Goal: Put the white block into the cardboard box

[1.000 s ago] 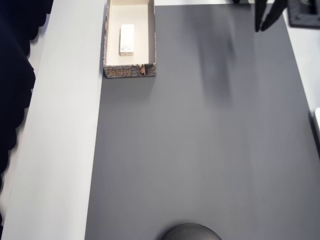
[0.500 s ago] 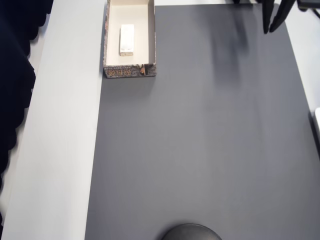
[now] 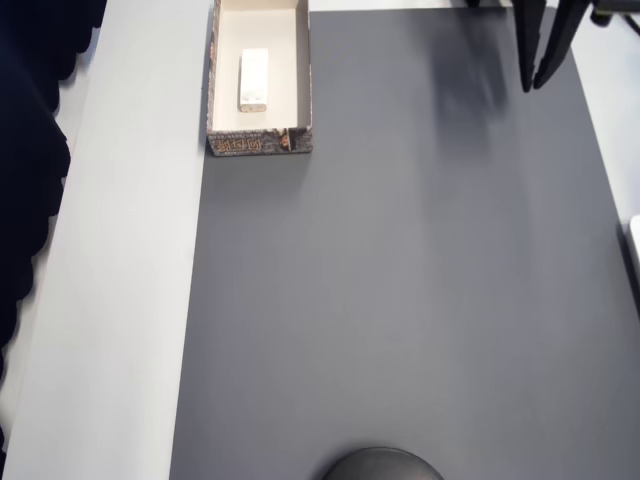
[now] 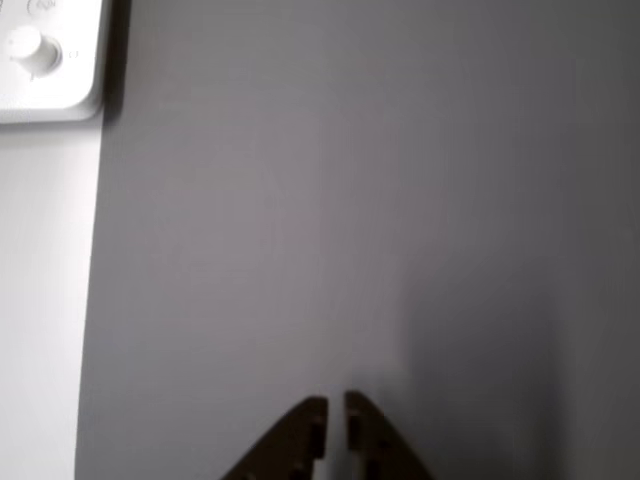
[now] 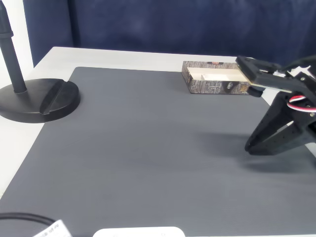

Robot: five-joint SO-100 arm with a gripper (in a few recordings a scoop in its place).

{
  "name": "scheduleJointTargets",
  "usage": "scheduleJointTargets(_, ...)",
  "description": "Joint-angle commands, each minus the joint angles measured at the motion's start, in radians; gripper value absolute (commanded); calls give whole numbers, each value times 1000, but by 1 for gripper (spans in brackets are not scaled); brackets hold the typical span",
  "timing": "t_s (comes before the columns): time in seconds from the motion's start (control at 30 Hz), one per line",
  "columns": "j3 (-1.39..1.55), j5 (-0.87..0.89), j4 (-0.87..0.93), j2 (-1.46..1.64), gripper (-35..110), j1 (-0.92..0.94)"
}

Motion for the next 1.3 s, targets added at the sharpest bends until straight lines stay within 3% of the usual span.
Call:
scheduleJointTargets(0.0,29,9,-37,63,-2,-23)
scheduleJointTargets(0.7,218,-11,-66,316,-2,-28)
scheduleJointTargets(1.27,219,46,127,394,-2,-11)
